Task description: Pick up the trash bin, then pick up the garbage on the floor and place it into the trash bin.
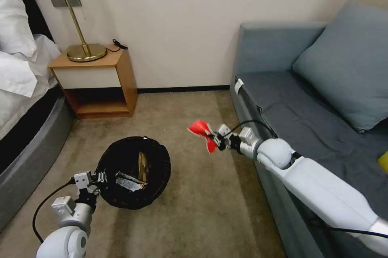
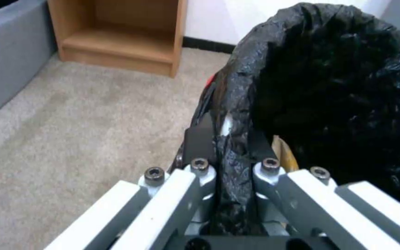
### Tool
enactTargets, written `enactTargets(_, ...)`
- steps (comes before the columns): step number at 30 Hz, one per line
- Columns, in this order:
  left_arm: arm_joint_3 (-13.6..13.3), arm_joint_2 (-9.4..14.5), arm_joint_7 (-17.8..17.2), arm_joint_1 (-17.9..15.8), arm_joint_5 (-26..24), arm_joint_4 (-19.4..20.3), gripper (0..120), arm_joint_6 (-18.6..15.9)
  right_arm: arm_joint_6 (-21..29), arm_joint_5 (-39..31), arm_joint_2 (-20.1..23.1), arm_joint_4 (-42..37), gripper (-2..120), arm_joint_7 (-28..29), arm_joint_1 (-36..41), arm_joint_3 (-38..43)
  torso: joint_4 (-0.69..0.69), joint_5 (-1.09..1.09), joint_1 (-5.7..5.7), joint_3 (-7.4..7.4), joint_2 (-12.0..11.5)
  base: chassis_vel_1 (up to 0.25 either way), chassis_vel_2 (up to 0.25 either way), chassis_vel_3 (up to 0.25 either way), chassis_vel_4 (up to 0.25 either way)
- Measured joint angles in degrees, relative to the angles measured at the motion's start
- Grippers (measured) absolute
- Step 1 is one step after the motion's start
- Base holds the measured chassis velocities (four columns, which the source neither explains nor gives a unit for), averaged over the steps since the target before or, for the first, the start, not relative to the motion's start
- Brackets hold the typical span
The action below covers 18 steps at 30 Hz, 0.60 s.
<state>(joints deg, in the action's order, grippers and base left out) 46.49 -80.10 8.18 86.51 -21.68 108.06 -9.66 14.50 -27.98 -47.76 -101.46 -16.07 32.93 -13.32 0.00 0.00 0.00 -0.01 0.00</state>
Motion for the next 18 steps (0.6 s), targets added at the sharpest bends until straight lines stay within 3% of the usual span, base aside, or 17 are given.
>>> enactTargets(8,-1.2,-0.3,0.4,0.0,1.0,-0.1,4,0.0,-2.6,-3.1,1.9,-10.0,0,2.5,-0.3,-1.9,-0.01,0.0,0.0,0.0,0.0,0.0,0.0,0.0,0.0)
enactTargets(12,-1.8,-0.5,1.1,0.3,1.6,0.7,4,-0.5,-3.8,-3.3,0.8,-14.8,0,3.9,-1.5,-7.3,0.0,0.0,0.0,0.0,0.0,0.0,0.0,0.0,0.0)
enactTargets(18,-2.1,-0.8,1.4,0.7,1.7,1.6,4,-1.1,-4.5,-0.9,-2.3,-13.6,0,4.6,-2.9,-14.5,0.0,-0.01,0.0,0.0,0.0,0.0,0.0,0.0,0.0)
